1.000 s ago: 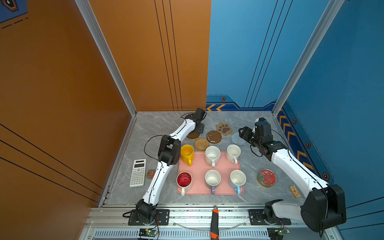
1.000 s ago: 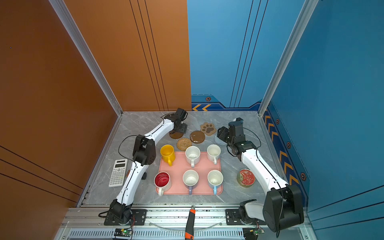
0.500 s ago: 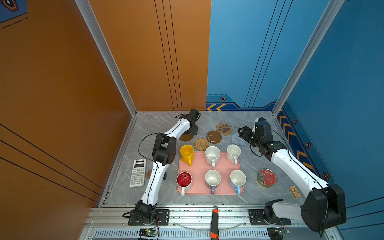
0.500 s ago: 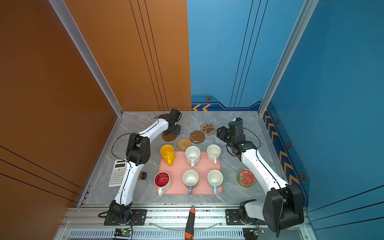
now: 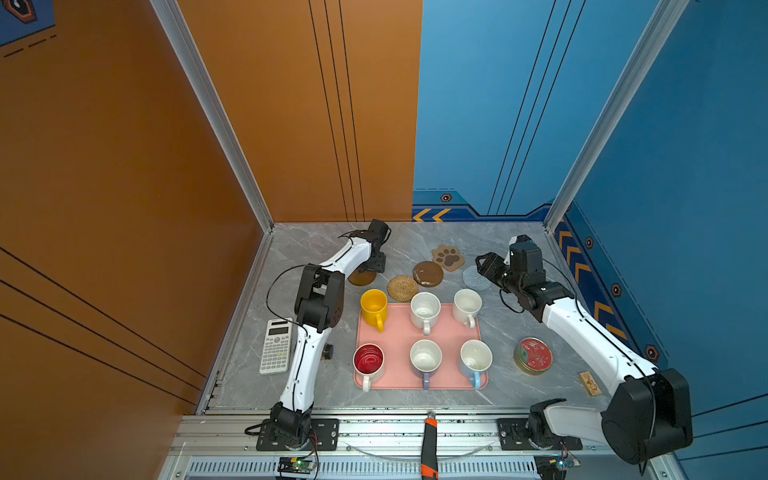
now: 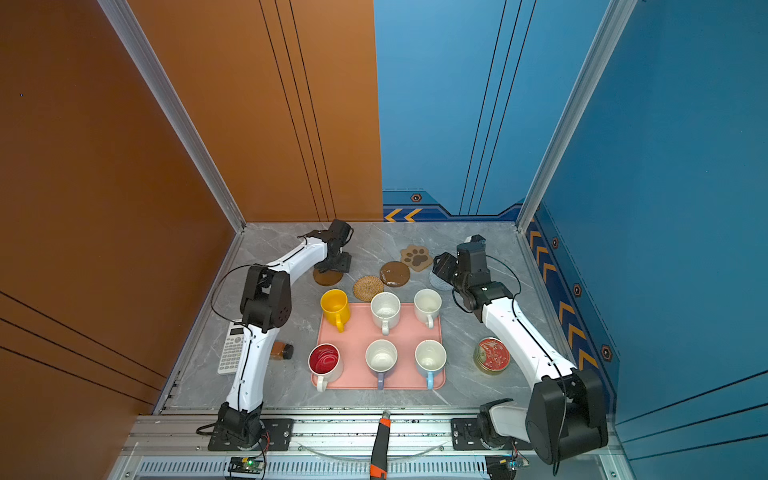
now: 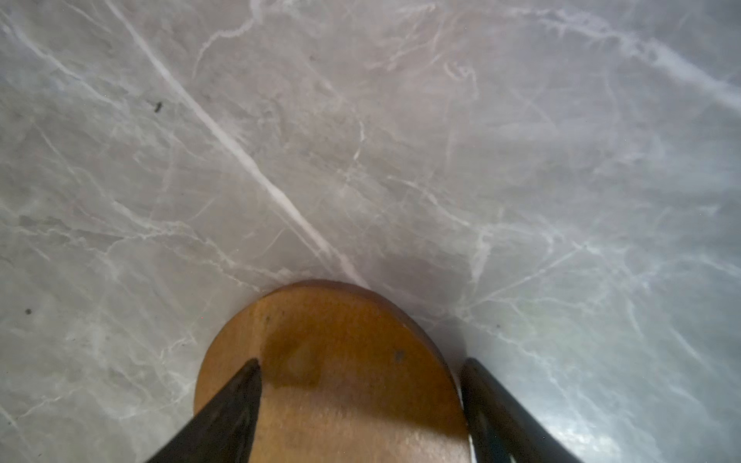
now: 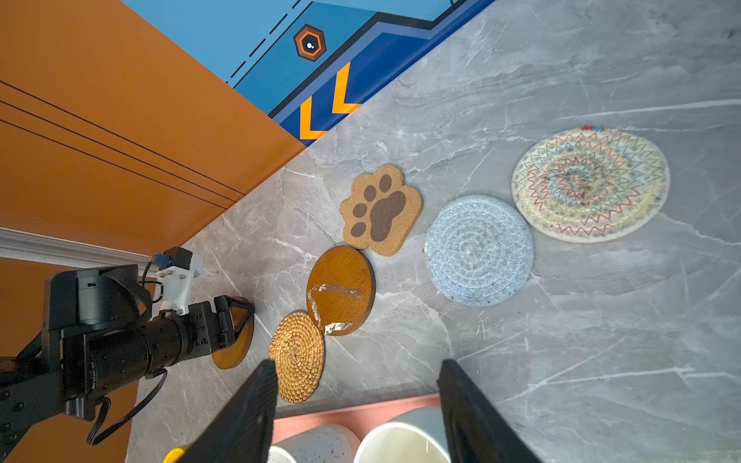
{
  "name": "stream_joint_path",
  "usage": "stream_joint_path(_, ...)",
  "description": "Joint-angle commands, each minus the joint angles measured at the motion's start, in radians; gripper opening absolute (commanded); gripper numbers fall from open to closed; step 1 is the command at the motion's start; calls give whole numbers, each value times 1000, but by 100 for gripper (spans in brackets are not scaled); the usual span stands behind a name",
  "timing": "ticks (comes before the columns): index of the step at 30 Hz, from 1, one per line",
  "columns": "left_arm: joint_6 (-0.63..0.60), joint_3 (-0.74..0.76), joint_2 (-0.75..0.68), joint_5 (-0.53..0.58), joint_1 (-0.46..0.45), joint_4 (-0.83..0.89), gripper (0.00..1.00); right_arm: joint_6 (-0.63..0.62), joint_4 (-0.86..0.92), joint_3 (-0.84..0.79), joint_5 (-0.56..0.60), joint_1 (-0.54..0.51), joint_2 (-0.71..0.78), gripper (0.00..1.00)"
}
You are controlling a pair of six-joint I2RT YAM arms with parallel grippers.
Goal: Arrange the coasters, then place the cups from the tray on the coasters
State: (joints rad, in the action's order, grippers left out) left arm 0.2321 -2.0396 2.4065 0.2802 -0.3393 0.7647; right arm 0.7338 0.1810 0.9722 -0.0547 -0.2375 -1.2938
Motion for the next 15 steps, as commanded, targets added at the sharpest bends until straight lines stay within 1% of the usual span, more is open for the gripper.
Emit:
stream_joint_path(1,-20,39,-17,36,18,45,79,6,-15,5,-16,-11,-7,63)
stream_joint_path(4,-25,59,-30,30,23,40,79,6,-16,6,-14,-12,-9,63)
stream_joint_path(7,-35,75,-40,46,26,32,79,6,-17,11,-17,-15,-16,63)
stream_joint_path(15,-62,74,-50,62,52,27,79,1,-9,23,-18,-26,-25,63)
